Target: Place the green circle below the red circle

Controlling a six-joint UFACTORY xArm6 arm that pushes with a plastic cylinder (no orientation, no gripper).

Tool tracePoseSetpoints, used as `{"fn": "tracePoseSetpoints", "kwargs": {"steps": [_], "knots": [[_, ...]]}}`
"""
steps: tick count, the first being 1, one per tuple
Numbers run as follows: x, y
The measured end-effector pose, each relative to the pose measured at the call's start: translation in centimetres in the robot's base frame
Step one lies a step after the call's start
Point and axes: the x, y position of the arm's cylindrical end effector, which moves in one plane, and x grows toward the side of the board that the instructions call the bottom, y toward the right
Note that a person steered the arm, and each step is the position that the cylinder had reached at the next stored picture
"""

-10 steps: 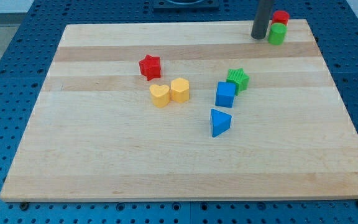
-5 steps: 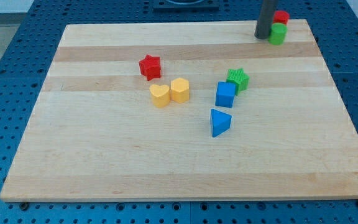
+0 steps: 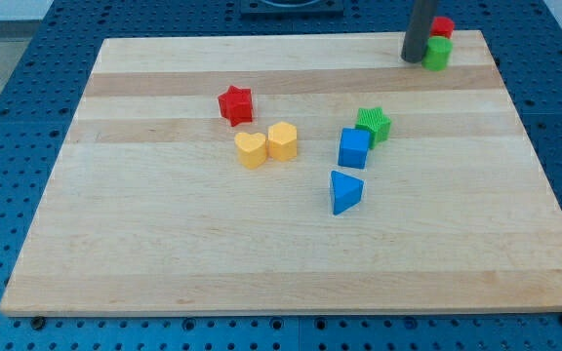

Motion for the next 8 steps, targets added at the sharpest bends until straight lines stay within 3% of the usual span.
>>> {"fn": "tracePoseSetpoints", "kwargs": {"steps": [2,8], "knots": [[1.67,0.22],[1.47,0.70]]}}
